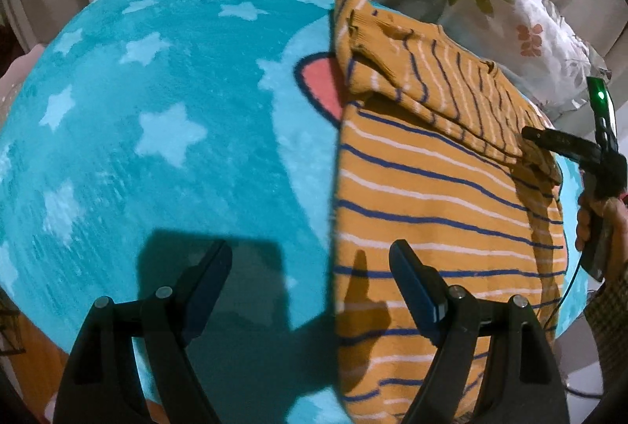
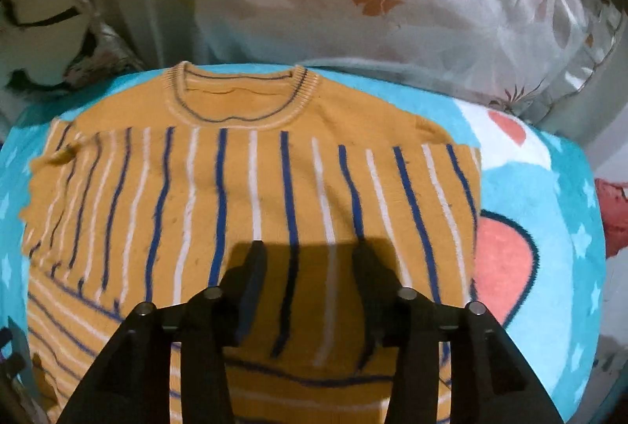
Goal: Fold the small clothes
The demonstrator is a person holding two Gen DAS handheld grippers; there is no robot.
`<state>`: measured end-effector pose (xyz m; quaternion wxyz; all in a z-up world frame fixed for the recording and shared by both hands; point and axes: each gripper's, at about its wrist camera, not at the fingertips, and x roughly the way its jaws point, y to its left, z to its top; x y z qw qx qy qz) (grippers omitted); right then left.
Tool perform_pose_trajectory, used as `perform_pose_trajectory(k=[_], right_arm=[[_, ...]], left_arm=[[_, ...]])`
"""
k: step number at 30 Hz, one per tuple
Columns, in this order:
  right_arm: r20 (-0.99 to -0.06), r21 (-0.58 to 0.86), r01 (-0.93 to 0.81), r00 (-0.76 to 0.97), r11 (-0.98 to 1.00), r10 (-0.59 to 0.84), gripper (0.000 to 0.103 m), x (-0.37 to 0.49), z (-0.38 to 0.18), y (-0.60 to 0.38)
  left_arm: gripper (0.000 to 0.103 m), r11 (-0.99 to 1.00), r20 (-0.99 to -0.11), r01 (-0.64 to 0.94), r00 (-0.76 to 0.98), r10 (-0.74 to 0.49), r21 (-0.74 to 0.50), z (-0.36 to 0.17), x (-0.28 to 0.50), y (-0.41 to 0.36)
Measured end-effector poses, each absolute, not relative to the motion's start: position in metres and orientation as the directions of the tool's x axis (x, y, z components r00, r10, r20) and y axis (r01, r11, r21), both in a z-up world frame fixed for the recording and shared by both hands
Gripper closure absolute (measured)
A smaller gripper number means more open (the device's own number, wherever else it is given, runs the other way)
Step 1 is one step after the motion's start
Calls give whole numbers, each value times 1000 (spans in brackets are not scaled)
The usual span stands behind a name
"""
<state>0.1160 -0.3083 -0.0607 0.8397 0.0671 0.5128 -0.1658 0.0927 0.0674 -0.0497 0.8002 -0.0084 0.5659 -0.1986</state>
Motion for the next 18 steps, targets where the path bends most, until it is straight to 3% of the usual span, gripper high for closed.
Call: perform_pose_trajectory(k=[7,12,18], right_arm=[[-880,34,348,455,937,-137,54,35,-51,-336],[-883,103,423,455,900,-113,47,-35,-53,-383],[-859,382,423,491,821,146,47,-108,-82,-412]], left_arm=[[22,929,-902,262,275,-333,-263,-45,71,56],[22,939,-907,216,273,-320,-266,-52,65,57],[22,928,-903,199,238,-357,-314,-70,54,61]])
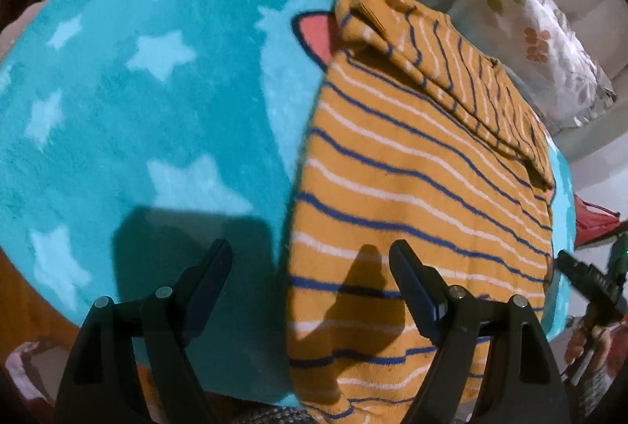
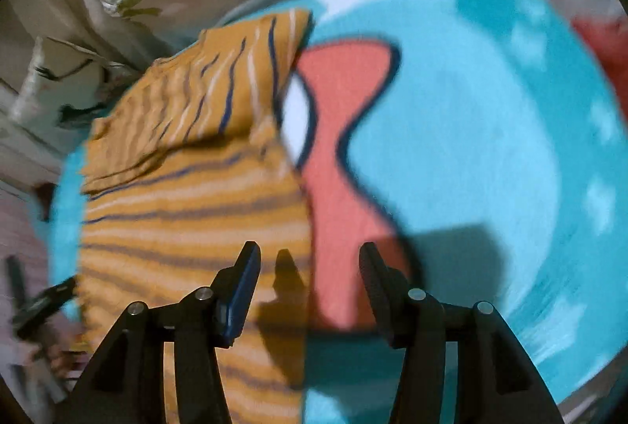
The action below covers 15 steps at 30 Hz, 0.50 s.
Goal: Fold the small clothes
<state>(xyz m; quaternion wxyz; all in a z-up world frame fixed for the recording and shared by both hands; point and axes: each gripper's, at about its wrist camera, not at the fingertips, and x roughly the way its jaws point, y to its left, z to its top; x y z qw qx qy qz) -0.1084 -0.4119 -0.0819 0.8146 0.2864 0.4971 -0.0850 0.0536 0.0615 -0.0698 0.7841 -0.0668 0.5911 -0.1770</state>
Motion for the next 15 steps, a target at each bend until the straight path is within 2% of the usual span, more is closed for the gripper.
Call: perform_pose_trajectory(k=[2,5,7,9,15], right_arm=[[-831,473,407,501,782,242,47,-123,-96,-409],[-763,585,363,550,725,340,47,-138,-106,-399],[-697,682,332,567,652,440,47,-145,-115,-391],[-648,738,303,570,603,506,47,-149,-125,-379],[-558,818,239,546,523,625,47,-165,-138,-346]], left_arm=[[22,929,-899,216,264,-351,-299,-69,48,59],[24,906,-878,221,247,-411,-362,-70,38,59],[40,894,-865,215,242,-439,-394,-71,31,61],[49,885,-857,207,237,-458,-416,-72,20,63],[51,849,-823,185,216,-526,-494,-75,-20,68]])
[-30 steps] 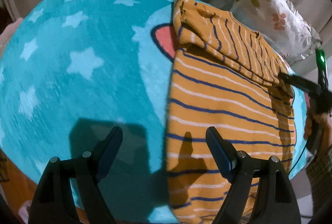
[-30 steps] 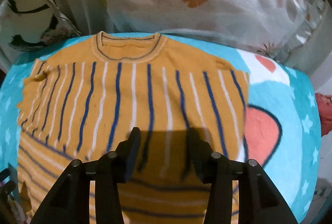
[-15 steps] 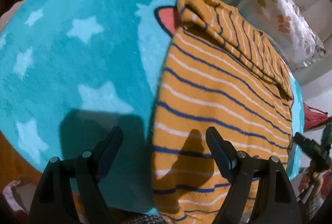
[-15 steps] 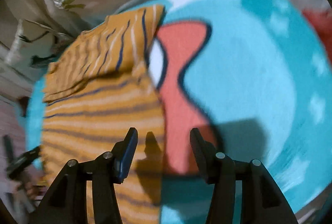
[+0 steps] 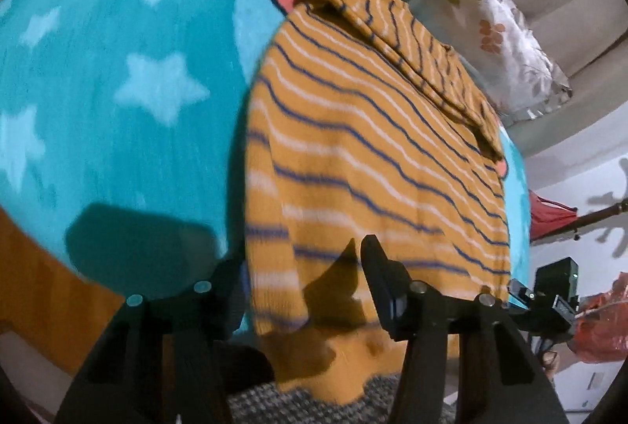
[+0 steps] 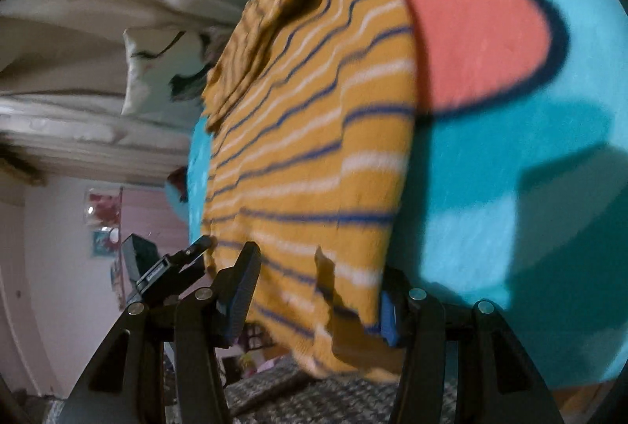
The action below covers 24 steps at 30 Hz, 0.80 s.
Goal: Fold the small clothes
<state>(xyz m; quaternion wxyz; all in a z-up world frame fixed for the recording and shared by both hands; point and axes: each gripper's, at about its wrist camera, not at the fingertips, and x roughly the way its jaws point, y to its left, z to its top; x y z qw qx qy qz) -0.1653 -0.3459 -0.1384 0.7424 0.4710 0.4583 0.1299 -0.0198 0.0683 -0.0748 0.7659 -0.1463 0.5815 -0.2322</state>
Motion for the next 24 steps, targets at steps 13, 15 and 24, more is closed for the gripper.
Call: perform_pose_trajectory(k=[13,15,24], right_arm=[[-545,832,162,423,531,724,45,-168,-142,-304],[-540,835,150,404,529,738,43,-168,-145,-302],[-582,809,82,261,583,771,78,-163,-154,-269]], left_arm=[[51,858,-826,171,236,-512,-483,-77,-57,57],[51,864,-832,166,237,-502,-475,-77,-59,54],[94,889,-862,37,230,-451,-456,-78,-59,77]])
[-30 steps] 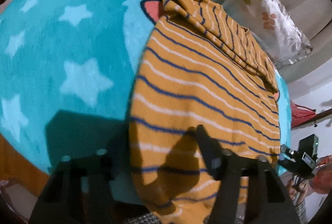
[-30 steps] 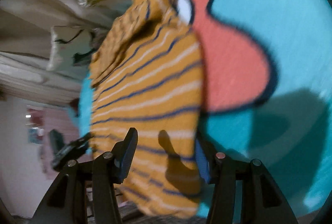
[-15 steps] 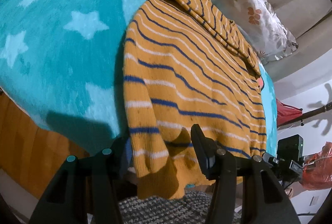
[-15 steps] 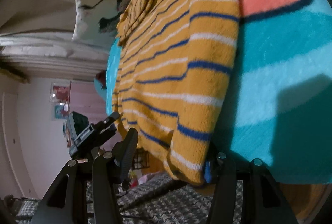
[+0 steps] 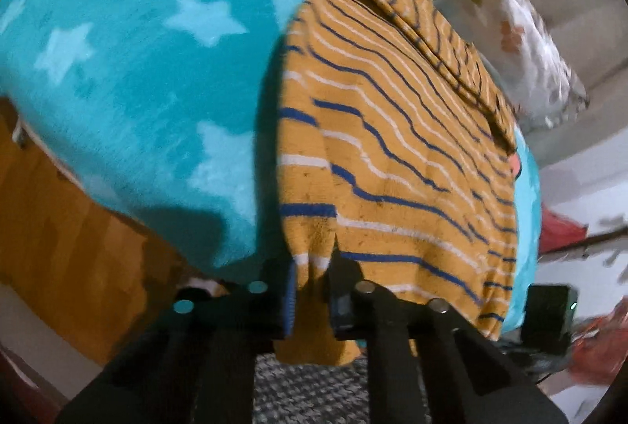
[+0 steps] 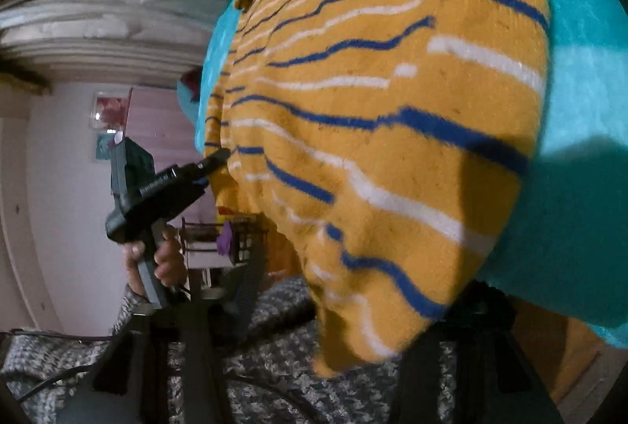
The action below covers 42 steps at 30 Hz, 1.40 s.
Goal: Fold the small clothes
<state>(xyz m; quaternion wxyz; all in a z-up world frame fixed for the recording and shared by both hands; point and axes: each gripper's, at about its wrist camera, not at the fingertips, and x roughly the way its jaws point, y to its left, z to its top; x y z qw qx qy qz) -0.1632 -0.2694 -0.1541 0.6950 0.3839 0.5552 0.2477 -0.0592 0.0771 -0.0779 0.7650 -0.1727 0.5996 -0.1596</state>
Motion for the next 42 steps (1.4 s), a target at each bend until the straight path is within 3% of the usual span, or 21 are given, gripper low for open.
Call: perform_pose_trajectory(k=[2,6,10,17,23,30,36,42], right_arm=[[-597,795,70,260,602,759,89,-164,-149,-271],[-612,771,15,296,637,733,94,-169,-123,-276],[-640,726,-24,342,687,688,94,-160,-104,-277],[-557,762,-78,428,643,712,95,-131,-68,-292],[-499,793,-51,518,607,695,95,-83,-42,-320],[-522,777,47,606,628,601,95,11,-22,-357],[-573,780,237,644,579,507,94,92,-56,-404],[-579,807,384,660,449,477,91,133,-105,-442]], left_arm=[[95,898,-873,-7,240,-425,-439,-72,-61,90],[95,863,-843,-58,255,-474,-503,-61,-64,110],[95,870,-845,-42,266,-464,-491,-47,-58,100],[95,880,-822,26,345,-453,-474,-5,-33,86],[95,872,-795,55,386,-468,-487,17,28,65],[95,872,-784,130,392,-482,-472,23,138,6],[94,900,-846,147,308,-436,-411,-14,238,-48],[90,843,-822,92,187,-537,-530,-48,295,-55]])
